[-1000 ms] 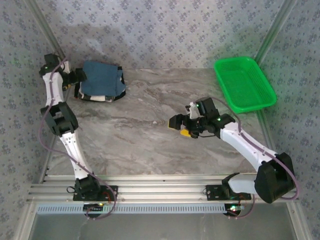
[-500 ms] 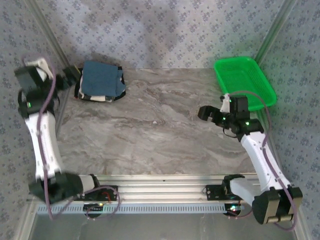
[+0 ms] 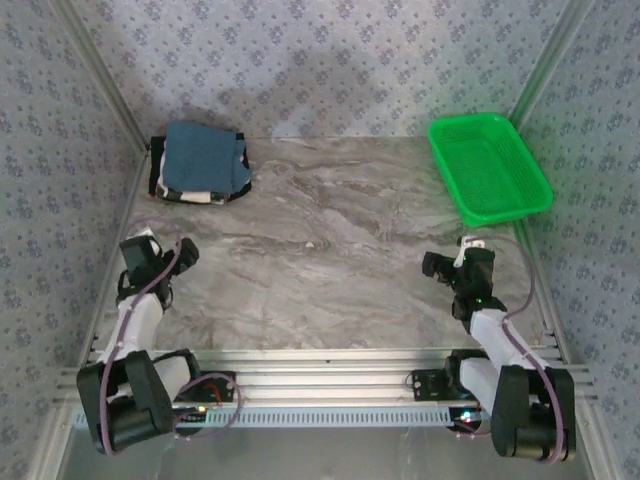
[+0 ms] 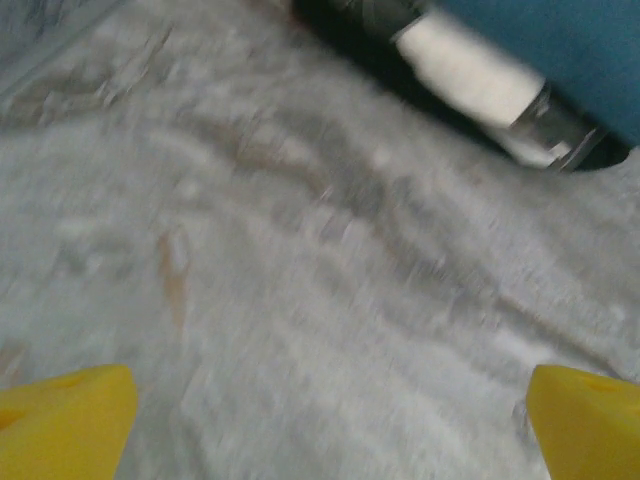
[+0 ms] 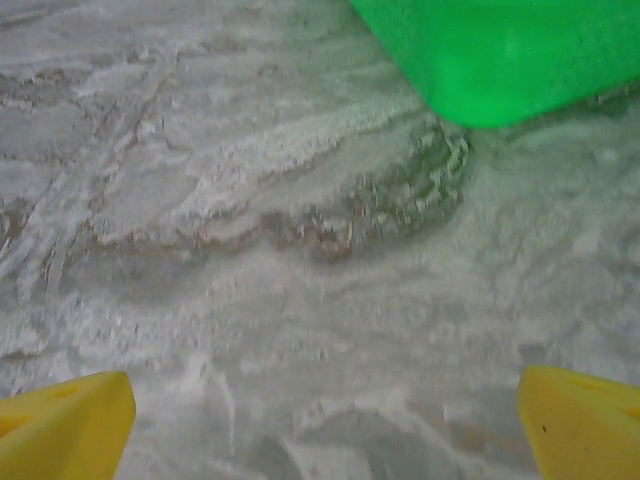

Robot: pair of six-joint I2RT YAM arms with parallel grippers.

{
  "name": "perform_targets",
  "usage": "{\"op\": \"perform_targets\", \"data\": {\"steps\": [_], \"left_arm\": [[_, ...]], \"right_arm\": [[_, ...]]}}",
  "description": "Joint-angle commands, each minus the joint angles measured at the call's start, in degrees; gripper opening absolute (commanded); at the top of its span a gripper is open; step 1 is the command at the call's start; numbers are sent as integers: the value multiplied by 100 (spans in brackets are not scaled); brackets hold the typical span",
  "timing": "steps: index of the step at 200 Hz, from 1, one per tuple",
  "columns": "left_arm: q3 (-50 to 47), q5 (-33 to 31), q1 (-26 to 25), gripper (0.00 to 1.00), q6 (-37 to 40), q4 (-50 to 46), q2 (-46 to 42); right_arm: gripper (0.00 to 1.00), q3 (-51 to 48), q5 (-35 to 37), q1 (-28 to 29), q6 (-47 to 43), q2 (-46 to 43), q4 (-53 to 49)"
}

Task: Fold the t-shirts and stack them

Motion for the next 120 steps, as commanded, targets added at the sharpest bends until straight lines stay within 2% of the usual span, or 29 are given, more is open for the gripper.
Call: {"op": "perform_targets", "data": {"steps": [1, 14, 23, 34, 40, 48, 53, 60, 64, 72, 82, 93, 102, 113, 120], "left_arm": [[-284, -706, -317, 100, 306, 2072, 500], [-451, -1003, -548, 100, 613, 2620, 899], [-525, -1037, -616, 100, 752, 3202, 1285], [-401, -1079, -668, 100, 922, 3286, 1497], [-288, -1053, -665, 100, 927, 3241, 1733], [-317, -891, -779, 100, 1170, 3687, 2089], [-315, -731, -879, 100, 1323, 3819, 2277], [-274, -860, -994, 100, 1463, 4331, 2679], [-196, -948, -1027, 100, 1459, 4239, 2753], [9, -919, -1009, 100, 1367, 3279, 2472], [-172, -991, -1033, 100, 1433, 4106, 2694], [-9, -987, -1022, 100, 1384, 3392, 2506], [-85, -1038, -1058, 100, 1460, 3828, 2632], [3, -1040, -1070, 100, 1438, 3460, 2542], [-49, -1043, -1065, 100, 1462, 3672, 2592]], "right_arm": [[100, -24, -90, -117, -354, 695, 1921], [100, 199, -377, -219, -320, 1338, 2427], [100, 490, -412, -214, -537, 1655, 2303], [100, 548, -424, -233, -534, 2175, 2643], [100, 473, -355, -194, -549, 2508, 3068], [100, 476, -314, -171, -490, 2895, 3609], [100, 550, -300, -136, -549, 2799, 3345], [100, 757, -169, -79, -621, 2619, 2584], [100, 767, -72, -22, -634, 2714, 2727], [100, 745, 151, 106, -710, 2777, 2940], [100, 826, 137, 104, -724, 2688, 2592], [100, 798, 196, 160, -772, 2701, 2731], [100, 908, 228, 195, -819, 2673, 2477], [100, 892, 126, 201, -854, 2682, 2510], [100, 907, 113, 199, -856, 2694, 2476]]}}
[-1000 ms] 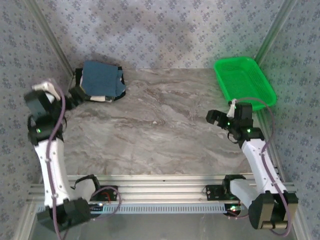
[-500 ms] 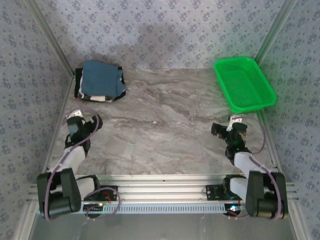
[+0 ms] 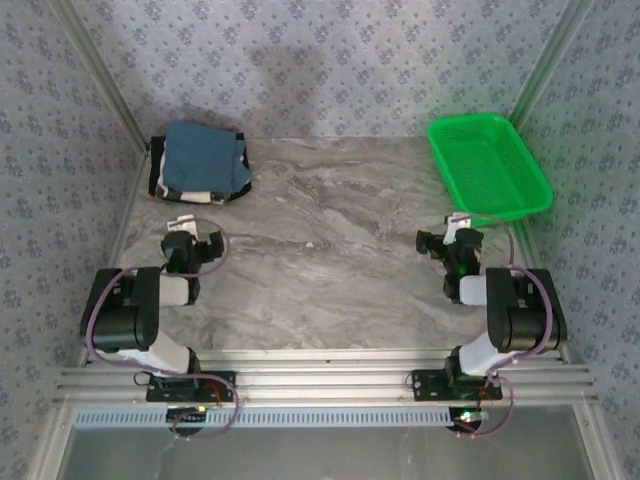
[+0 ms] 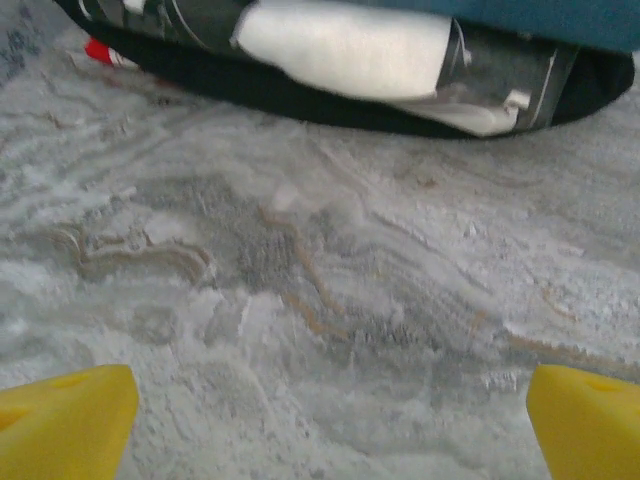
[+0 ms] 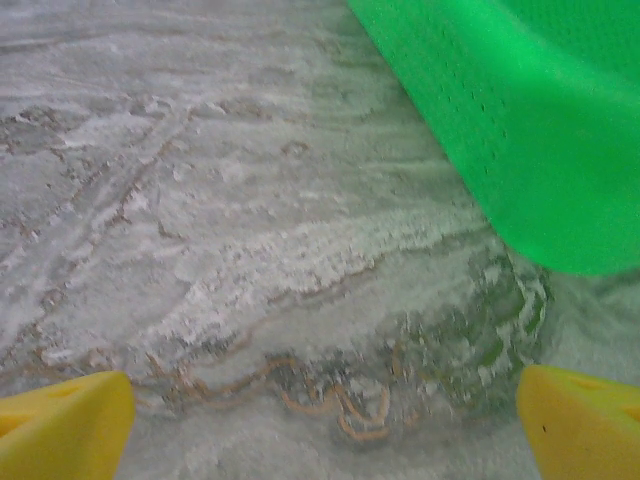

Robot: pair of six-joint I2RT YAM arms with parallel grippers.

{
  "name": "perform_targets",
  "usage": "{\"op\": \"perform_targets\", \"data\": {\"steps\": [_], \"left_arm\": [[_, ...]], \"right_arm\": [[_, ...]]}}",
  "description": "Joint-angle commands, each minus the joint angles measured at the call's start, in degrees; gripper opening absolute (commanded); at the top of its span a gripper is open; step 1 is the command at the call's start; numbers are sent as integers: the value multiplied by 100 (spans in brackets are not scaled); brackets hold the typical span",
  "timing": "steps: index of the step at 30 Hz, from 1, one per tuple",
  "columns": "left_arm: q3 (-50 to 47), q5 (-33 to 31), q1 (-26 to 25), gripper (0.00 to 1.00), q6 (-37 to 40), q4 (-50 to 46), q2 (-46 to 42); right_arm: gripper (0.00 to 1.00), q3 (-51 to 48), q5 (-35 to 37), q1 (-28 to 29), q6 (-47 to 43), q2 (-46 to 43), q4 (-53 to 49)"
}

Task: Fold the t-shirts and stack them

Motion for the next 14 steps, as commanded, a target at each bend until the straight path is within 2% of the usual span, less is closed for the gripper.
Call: {"op": "perform_targets", "data": {"steps": [1, 14], "left_arm": [[99, -134, -38, 100, 179, 315, -43], [125, -131, -47, 100, 181, 208, -67]], "right_arm": [[100, 138, 124, 36, -203, -45, -27], [100, 87, -98, -44, -193, -44, 50]]}}
